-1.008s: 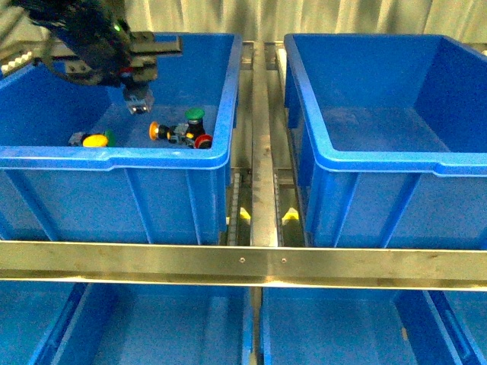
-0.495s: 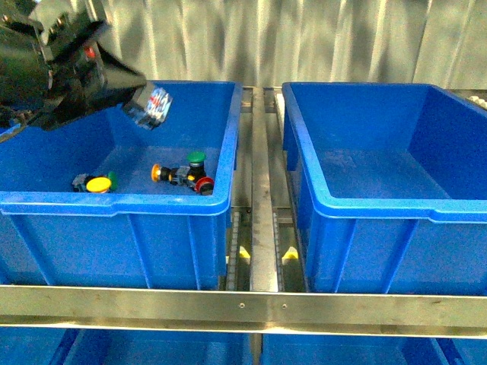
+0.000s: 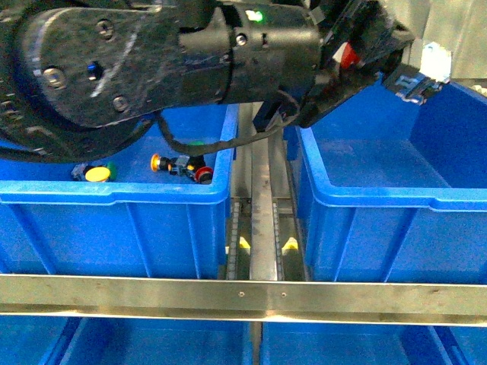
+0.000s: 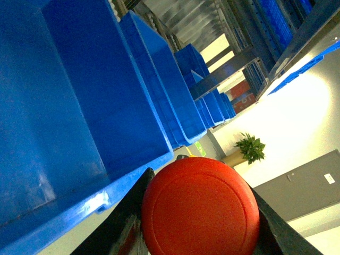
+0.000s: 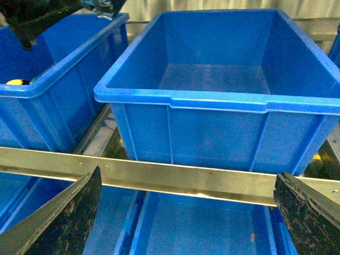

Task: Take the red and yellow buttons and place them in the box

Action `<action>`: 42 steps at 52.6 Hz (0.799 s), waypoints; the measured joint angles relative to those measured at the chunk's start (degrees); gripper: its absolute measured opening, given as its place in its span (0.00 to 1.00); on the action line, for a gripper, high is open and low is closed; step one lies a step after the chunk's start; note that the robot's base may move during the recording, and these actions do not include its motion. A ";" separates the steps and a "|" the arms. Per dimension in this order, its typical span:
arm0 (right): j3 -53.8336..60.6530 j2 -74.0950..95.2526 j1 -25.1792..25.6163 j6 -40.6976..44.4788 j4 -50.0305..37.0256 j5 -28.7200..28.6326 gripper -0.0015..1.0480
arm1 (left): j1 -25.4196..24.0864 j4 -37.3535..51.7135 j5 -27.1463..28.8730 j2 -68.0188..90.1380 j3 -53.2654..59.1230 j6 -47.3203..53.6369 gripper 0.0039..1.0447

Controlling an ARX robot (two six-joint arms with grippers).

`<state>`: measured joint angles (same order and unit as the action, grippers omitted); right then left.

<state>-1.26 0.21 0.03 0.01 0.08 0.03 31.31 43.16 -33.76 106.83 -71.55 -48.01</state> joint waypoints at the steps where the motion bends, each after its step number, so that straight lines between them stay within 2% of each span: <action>1: 0.00 0.00 0.00 0.00 0.00 0.00 0.94 | 0.28 0.00 0.46 0.37 -0.81 -0.11 0.31; 10: 0.02 0.02 -0.02 0.02 -0.02 0.07 0.94 | 2.45 -0.33 1.40 1.44 -5.03 -0.74 0.31; 13: 0.44 2.64 -2.34 4.20 -5.75 8.63 0.94 | 3.48 -0.92 1.49 1.42 -5.92 -0.70 0.31; 14: 0.50 6.32 -2.60 8.07 -13.27 13.60 0.94 | 3.76 -1.11 1.53 1.42 -6.03 -0.68 0.31; 15: 0.28 10.91 -1.42 12.48 -21.44 13.09 0.94 | 4.26 -1.20 1.70 1.42 -6.14 -0.68 0.31; 19: -0.26 21.75 3.43 20.79 -37.68 7.67 0.94 | 5.09 -1.09 2.32 1.42 -6.23 -0.72 0.31; 21: -1.99 30.84 7.98 23.87 -49.18 2.95 0.94 | 5.42 -1.07 2.49 1.42 -6.23 -0.74 0.31; 23: -5.81 39.06 11.76 23.61 -56.98 1.95 0.94 | 5.88 -1.09 2.75 1.27 -6.23 -0.72 0.31; 24: -7.89 41.64 12.83 22.64 -58.03 1.99 0.94 | 6.10 -1.20 2.93 1.16 -6.21 -0.68 0.31; 28: -17.20 48.78 16.13 15.28 -55.19 3.67 0.94 | 6.19 -1.60 3.56 0.81 -6.10 -0.50 0.31; 31: -25.68 54.47 19.21 0.79 -48.04 4.94 0.94 | 6.10 -1.60 4.04 0.17 -5.66 -0.28 0.31; 32: -26.64 55.19 19.58 -0.24 -46.95 4.83 0.94 | 6.05 -1.57 4.11 0.04 -5.46 -0.28 0.31; 34: -30.18 58.14 20.55 -8.87 -42.95 4.87 0.94 | 6.03 -1.46 4.22 -0.22 -5.09 -0.28 0.31; 35: -31.54 59.69 20.70 -14.67 -41.55 4.98 0.94 | 6.03 -1.38 4.22 -0.35 -4.87 -0.26 0.31; 36: -32.13 60.43 20.70 -15.82 -40.96 5.07 0.94 | 6.01 -1.20 4.22 -0.46 -4.61 -0.26 0.31; 38: -33.77 63.19 20.28 -26.08 -39.52 5.31 0.94 | 5.95 -0.70 4.22 -0.68 -4.13 -0.28 0.31; 42: -35.15 66.86 18.01 -41.44 -37.88 5.49 0.94 | 5.77 0.33 4.22 -0.94 -3.26 -0.33 0.31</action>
<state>-36.40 67.07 18.04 -41.43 -37.80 5.52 37.08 43.48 -29.54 105.89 -74.81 -48.34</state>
